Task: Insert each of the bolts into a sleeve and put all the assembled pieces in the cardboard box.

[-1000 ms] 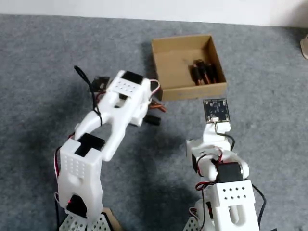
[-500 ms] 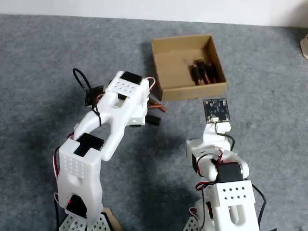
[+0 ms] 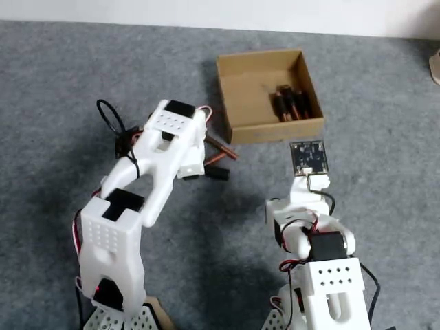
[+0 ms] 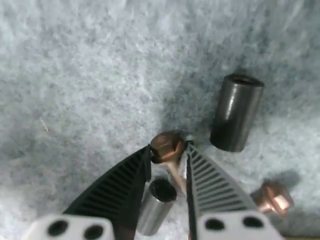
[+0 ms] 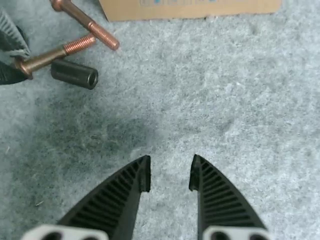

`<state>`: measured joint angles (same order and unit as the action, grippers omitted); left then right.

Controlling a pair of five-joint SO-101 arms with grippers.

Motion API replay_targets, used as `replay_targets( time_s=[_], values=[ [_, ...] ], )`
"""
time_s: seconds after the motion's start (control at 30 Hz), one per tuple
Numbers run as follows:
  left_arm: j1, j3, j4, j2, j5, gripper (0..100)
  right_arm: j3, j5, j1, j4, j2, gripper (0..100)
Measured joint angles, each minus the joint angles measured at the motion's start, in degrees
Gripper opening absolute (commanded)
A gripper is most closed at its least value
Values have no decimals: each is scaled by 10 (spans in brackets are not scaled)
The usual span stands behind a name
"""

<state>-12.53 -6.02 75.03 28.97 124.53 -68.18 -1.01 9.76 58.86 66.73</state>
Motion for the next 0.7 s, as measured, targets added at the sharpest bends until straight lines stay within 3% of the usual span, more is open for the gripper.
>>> replay_targets(
  time_s=[0.2, 0.37, 0.57, 0.7],
  values=[
    [2, -55, 16, 65, 2, 61, 0, 0, 0, 0, 0, 132],
    [2, -147, 80, 131, 2, 59, 0, 0, 0, 0, 0, 132],
    [3, -254, 144, 202, 78, 2, 0, 0, 0, 0, 0, 132],
    [5, -316, 186, 234, 89, 18, 0, 0, 0, 0, 0, 132]
  ],
)
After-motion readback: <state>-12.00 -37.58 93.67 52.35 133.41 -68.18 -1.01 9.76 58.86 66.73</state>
